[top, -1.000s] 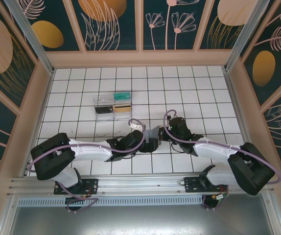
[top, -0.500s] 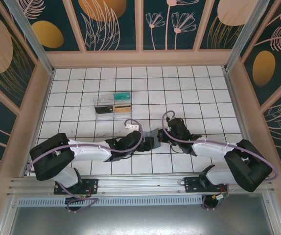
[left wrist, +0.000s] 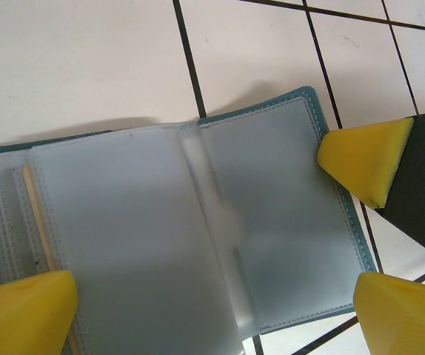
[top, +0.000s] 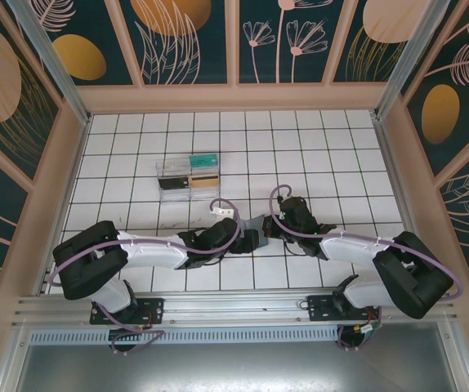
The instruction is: Take the credit cards out of the card holder
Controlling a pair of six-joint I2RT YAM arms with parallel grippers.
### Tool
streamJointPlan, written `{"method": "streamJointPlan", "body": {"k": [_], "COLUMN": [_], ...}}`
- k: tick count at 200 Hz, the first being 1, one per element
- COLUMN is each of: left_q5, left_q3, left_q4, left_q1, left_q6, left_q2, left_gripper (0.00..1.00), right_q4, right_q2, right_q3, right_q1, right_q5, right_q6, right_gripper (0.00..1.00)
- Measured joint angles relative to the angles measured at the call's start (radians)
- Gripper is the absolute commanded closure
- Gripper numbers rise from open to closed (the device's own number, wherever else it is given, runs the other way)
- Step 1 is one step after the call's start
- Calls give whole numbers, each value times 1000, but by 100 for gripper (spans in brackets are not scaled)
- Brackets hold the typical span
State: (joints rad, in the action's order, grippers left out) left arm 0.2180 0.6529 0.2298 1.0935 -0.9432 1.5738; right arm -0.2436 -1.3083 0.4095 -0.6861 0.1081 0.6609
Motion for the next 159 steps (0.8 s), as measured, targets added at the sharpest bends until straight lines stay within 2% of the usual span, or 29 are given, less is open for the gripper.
{"method": "streamJointPlan", "body": {"k": [98,159], "left_q5": [19,11], "left_q3": [-14,-14], "left_q4": [-22,-22], "left_q1": [0,0], "left_q6": [-5,-8], "left_q2": [-51,-29], "left_gripper": [5,5], "right_q4": [-2,-5], "right_q2": [-3,-15], "right_q3": [0,0], "right_q1": [0,0], "right_q5": [4,7], "right_q6": [0,0], "right_gripper": [99,99]}}
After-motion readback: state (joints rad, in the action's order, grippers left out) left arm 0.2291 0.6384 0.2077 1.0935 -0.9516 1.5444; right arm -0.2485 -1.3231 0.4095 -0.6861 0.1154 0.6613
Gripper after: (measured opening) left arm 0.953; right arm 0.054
